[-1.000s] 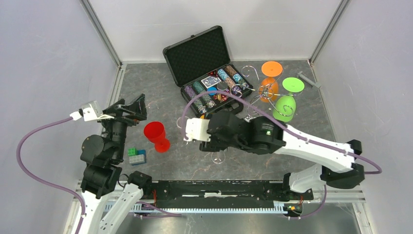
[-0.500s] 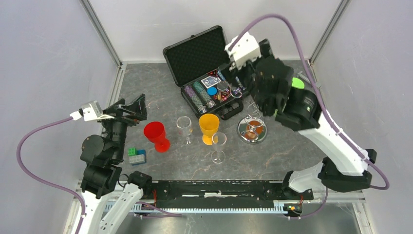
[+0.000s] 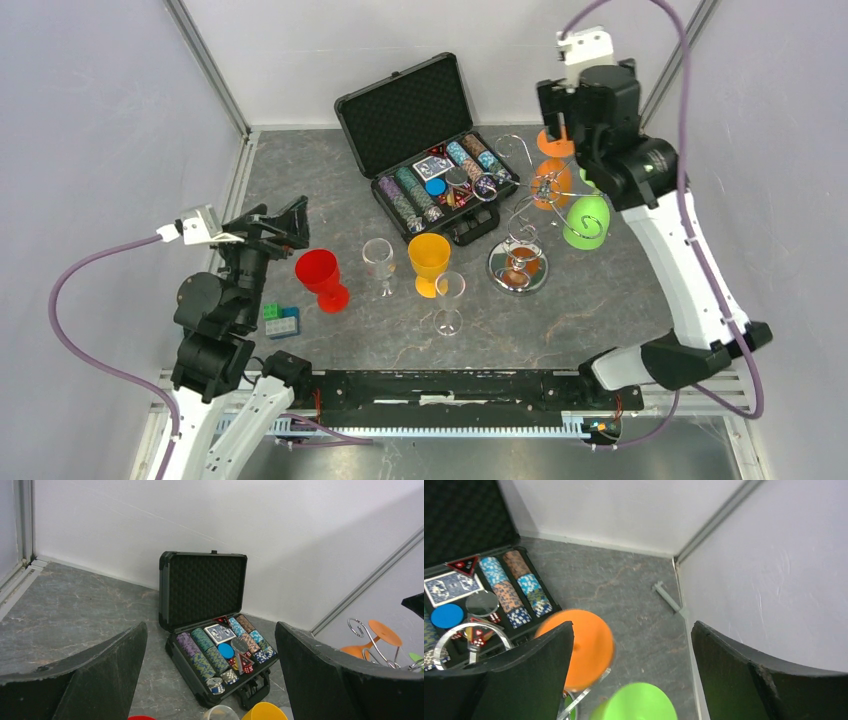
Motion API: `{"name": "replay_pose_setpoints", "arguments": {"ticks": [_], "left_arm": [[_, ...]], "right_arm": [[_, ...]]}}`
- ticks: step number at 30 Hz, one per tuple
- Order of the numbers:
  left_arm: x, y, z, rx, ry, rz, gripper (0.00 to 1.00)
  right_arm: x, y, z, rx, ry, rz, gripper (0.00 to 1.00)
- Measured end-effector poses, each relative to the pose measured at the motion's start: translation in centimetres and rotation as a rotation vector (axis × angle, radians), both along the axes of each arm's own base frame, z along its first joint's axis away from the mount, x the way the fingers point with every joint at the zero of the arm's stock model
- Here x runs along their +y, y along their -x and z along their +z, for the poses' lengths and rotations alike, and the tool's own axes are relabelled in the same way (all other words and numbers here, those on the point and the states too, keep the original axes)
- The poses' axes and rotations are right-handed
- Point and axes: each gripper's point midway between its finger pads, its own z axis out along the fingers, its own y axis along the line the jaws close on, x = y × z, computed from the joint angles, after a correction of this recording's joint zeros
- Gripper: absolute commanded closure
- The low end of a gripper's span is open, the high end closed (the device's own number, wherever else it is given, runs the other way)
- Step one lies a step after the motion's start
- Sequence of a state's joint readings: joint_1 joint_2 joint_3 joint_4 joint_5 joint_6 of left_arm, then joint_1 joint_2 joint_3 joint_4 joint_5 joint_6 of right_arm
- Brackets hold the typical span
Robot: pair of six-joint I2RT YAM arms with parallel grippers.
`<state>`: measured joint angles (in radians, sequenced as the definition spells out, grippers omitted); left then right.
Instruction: Take the wine glass off the wine glass rack
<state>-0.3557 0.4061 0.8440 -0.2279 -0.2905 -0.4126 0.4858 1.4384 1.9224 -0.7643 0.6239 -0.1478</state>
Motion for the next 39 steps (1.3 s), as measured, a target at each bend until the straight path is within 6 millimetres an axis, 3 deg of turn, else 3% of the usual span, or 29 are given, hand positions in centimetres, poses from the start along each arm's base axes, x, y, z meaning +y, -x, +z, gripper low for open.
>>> {"name": "replay_pose_setpoints", "arguments": {"ticks": [6, 10, 15, 22, 28, 32, 39], "left_arm": [[-0.8, -0.5, -1.1, 0.023, 0.009, -0.033, 0.00], [-1.4, -1.0, -1.8, 0.042, 0.016, -0.052, 0.00], [-2.0, -1.3, -2.7, 0.050, 0.019, -0.077, 0.00], [-2.2, -1.4, -3.1, 0.053, 0.017, -0.089, 0.00], [-2.2, -1.4, -3.1, 0.055, 0.016, -0.089, 0.00], [-2.2, -1.4, -3.2, 0.055, 0.016, -0.089, 0.00], [-2.2, -1.4, -3.4, 0.060, 0.014, -0.088, 0.00]], "right_arm": [[-6.9, 2.3, -1.4, 0.007, -0.153, -0.110, 0.06], [-9.7, 4.4, -2.8, -0.015, -0.279, -0.162, 0.04], [-10.0, 6.1, -6.0, -0.022, -0.447, -0.155, 0.05], [-9.3, 5.4, -10.3, -0.020, -0.733, -0.118, 0.17], [-8.1, 5.0, -9.6, -0.055, -0.882, -0.049, 0.35], [-7.8, 5.4, -9.2, -0.084, -0.925, -0.021, 0.55], [-7.6, 5.4, -9.5, -0.084, -0.970, -0.001, 0.72]]}}
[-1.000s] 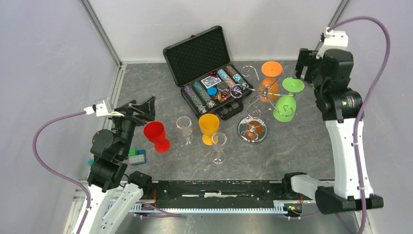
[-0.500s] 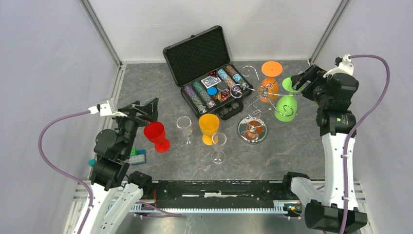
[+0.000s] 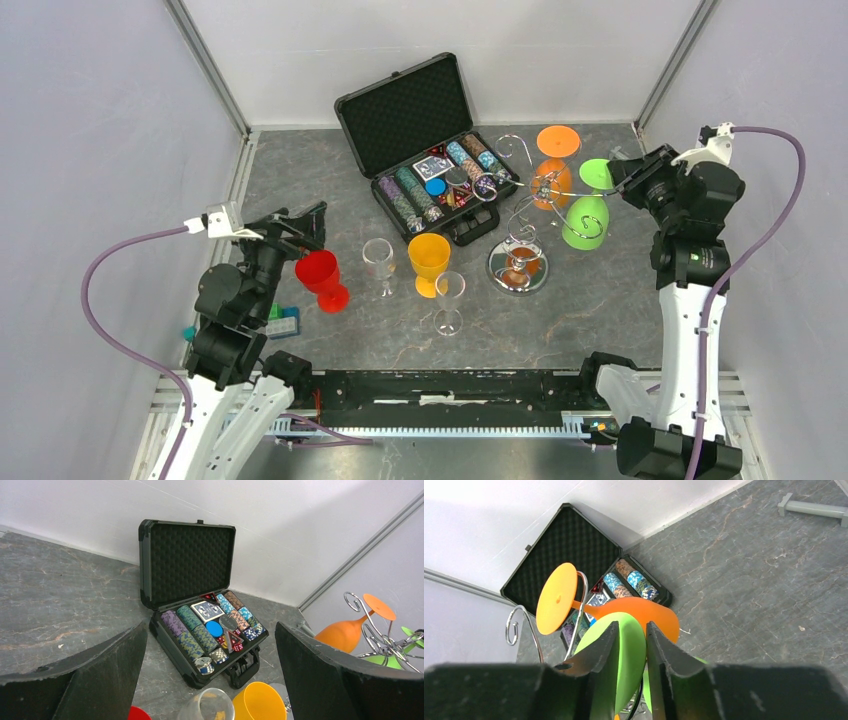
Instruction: Take the wine glass off the wine glass rack
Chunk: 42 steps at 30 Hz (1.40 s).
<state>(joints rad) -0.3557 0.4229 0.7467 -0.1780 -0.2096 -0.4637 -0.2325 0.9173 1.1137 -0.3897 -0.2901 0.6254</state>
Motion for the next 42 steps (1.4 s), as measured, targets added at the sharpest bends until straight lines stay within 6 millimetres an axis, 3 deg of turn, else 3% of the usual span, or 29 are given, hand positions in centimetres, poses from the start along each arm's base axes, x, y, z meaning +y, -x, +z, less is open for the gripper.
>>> {"name": "replay_pose_setpoints", "arguments": {"ticks": [4, 8, 12, 18, 22, 25, 31, 42], "left_arm": [[0.0, -0.1, -0.2, 0.006, -0.002, 0.000, 0.00], [0.0, -0.1, -0.2, 0.006, -0.002, 0.001, 0.00], [0.0, -0.1, -0.2, 0.007, -0.002, 0.003, 0.00], [0.1, -0.1, -0.2, 0.007, -0.001, 0.007, 0.00], [0.1, -0.1, -0.2, 0.007, -0.001, 0.008, 0.00], [0.1, -0.1, -0.2, 0.008, -0.002, 0.009, 0.00], [0.1, -0.1, -0.3, 0.010, -0.002, 0.009, 0.00], [0.3, -0.1, -0.3, 0.011, -0.002, 0.017, 0.00]], "right_arm": [[-0.2, -0.1, 0.5, -0.019, -0.005, -0.003, 0.83], [-0.2, -0.2, 0.9, -0.036, -0.016, -0.006, 1.00], [0.3, -0.3, 2.0, -0.073, -0.037, 0.014, 0.99], [1.0, -0.1, 2.2, -0.078, -0.060, 0.051, 0.85], [1.5, 0.0, 2.3, -0.078, -0.072, 0.077, 0.82], [1.8, 0.1, 2.3, -0.077, -0.078, 0.097, 0.84], [2.3, 0.3, 2.4, -0.076, -0.085, 0.127, 1.00], [1.2, 0.7, 3.1, -0.100, -0.064, 0.049, 1.00]]}}
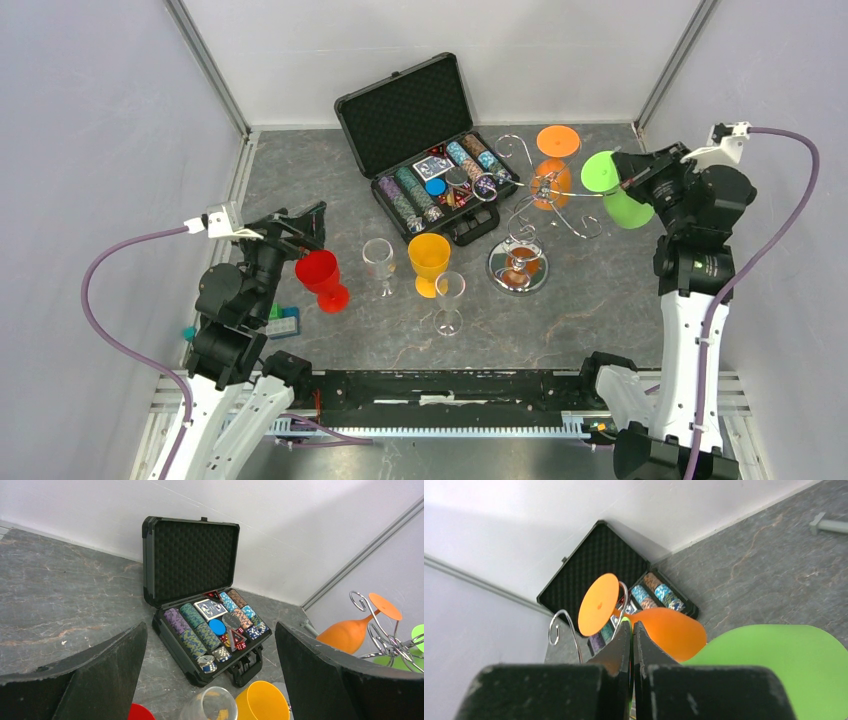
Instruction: Take the wine glass off the wine glass rack
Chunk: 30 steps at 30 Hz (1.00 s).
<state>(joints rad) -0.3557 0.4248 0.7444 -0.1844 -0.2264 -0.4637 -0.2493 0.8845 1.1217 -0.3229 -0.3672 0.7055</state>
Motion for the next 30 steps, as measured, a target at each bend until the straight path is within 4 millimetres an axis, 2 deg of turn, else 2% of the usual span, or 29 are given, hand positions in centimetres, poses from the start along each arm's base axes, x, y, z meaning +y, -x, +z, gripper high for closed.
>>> {"name": "replay_pose_setpoints", "arguments": {"ticks": [3, 8, 20, 24, 30], "left_arm": [[0.0, 0.0, 0.0, 0.000, 0.000, 0.000, 0.00], [0.1, 0.0, 0.0, 0.001, 0.000, 0.003, 0.00], [0.0, -0.2, -0.1, 0.005, -0.001, 0.004, 0.00], [-0.1, -0.4, -0.3, 0.013, 0.001, 0.001, 0.00], [-0.1, -0.4, -0.3, 0.013, 0.008, 0.001, 0.00]], "right_arm": [[-0.8, -0.1, 0.9, -0.023, -0.004, -0.049, 1.00], [-1.1, 0.4, 1.2, -0.027, -0.030, -0.082, 1.00], [0.3, 3.7, 2.2, -0.070, -0.092, -0.064, 1.00], [0.9, 3.6, 2.0, -0.077, -0.122, -0.033, 1.00], [1.4, 2.2, 0.6, -0.050, -0.188, 0.009, 1.00]]}}
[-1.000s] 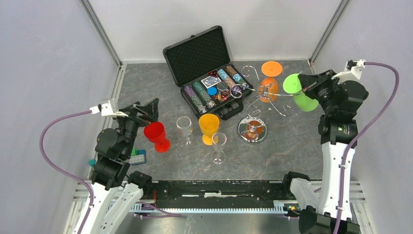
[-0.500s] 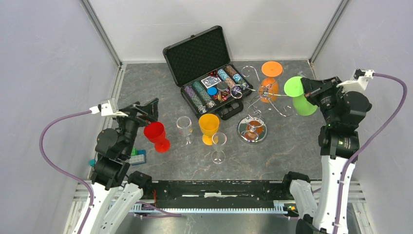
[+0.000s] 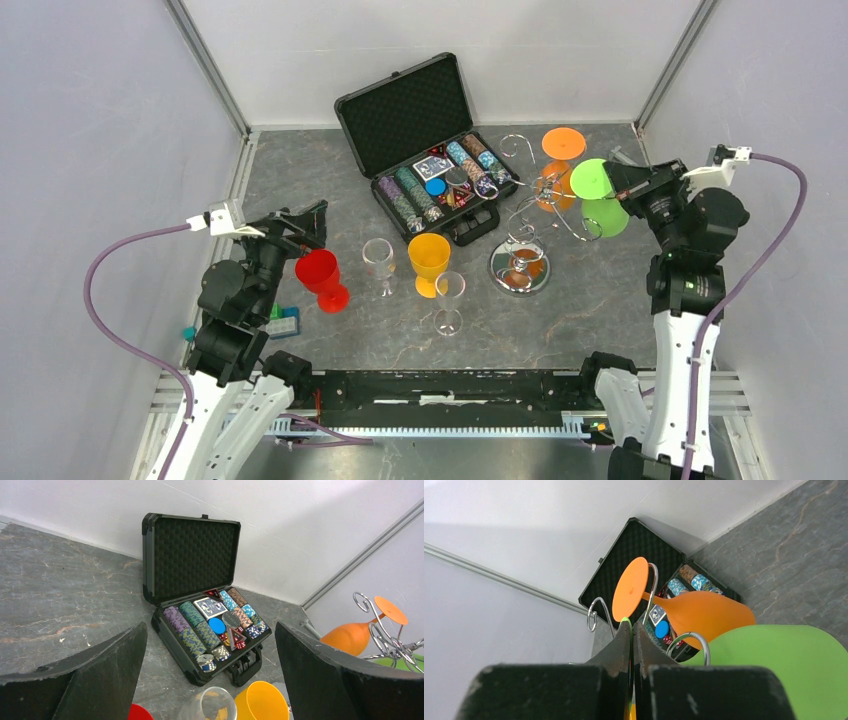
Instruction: Take the wine glass off the wine glass rack
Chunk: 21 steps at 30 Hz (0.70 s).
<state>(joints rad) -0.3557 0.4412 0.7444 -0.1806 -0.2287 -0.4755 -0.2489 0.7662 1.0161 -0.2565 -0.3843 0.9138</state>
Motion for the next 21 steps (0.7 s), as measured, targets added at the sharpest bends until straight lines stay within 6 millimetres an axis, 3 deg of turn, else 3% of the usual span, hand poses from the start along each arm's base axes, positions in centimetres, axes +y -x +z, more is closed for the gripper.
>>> {"name": "replay_pose_setpoints", "arguments": {"ticks": [6, 13, 21], "left_arm": [[0.0, 0.0, 0.0, 0.001, 0.001, 0.000, 0.00], [0.0, 0.0, 0.0, 0.001, 0.002, -0.001, 0.00], [-0.5, 0.0, -0.1, 0.005, 0.009, -0.025, 0.00]], "right_arm": [[0.3, -1.3, -0.8, 0.014, -0.058, 0.029, 1.00], [-0.1, -2.5, 0.7, -0.050, -0.072, 0.023, 1.00], [-1.9, -4.8, 2.1, -0.107, -0.038, -0.051, 1.00]]}}
